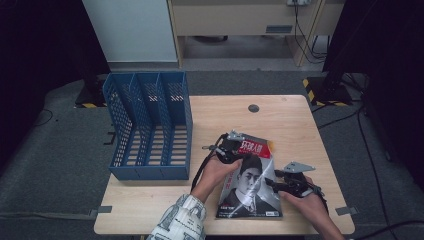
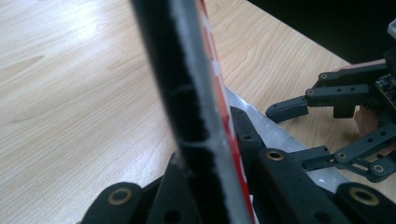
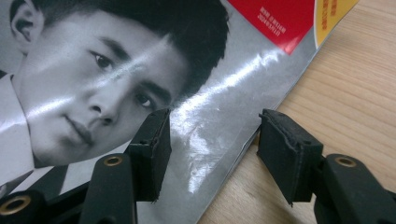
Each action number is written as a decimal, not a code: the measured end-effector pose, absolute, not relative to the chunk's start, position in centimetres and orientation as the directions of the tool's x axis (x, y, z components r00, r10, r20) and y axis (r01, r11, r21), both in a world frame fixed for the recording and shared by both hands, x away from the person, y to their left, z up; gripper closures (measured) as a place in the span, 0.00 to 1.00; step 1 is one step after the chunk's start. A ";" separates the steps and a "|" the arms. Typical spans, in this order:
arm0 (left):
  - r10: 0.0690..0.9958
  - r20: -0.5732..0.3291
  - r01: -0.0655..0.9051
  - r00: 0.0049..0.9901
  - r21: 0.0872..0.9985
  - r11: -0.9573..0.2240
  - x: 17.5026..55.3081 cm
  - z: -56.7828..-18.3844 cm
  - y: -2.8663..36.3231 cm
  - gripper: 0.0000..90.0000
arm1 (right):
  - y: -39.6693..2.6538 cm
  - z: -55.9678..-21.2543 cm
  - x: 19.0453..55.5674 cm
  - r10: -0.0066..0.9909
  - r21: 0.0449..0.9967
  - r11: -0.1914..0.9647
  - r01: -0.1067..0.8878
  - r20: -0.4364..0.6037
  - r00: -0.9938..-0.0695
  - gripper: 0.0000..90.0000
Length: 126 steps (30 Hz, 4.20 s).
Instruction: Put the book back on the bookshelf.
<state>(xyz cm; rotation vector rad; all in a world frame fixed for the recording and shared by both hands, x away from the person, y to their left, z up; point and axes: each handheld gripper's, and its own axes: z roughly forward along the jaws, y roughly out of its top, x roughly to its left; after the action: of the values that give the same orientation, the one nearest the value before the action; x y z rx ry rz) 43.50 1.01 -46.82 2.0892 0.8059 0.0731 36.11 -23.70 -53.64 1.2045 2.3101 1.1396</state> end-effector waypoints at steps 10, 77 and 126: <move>0.520 -0.236 0.503 0.821 0.731 -0.462 44.4 -46.8 1.4 0.85 | -23.4 -53.6 36.1 0.769 0.768 0.370 0.523 0.062 -0.636 0.51; 0.517 -0.251 0.420 0.818 0.876 -0.239 43.3 -35.8 1.5 0.96 | -27.2 -53.7 36.4 0.881 0.750 0.309 0.585 0.006 -0.473 0.34; 0.639 -0.236 0.399 0.732 0.909 -0.122 43.8 -30.3 6.9 0.96 | -27.1 -53.7 36.4 0.882 0.750 0.307 0.586 0.007 -0.472 0.33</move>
<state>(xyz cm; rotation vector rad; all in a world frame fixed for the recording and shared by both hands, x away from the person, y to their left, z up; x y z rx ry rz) 43.75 6.91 -30.32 1.7462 0.8241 0.2505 36.43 -27.06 -53.74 1.3068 2.1735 0.9872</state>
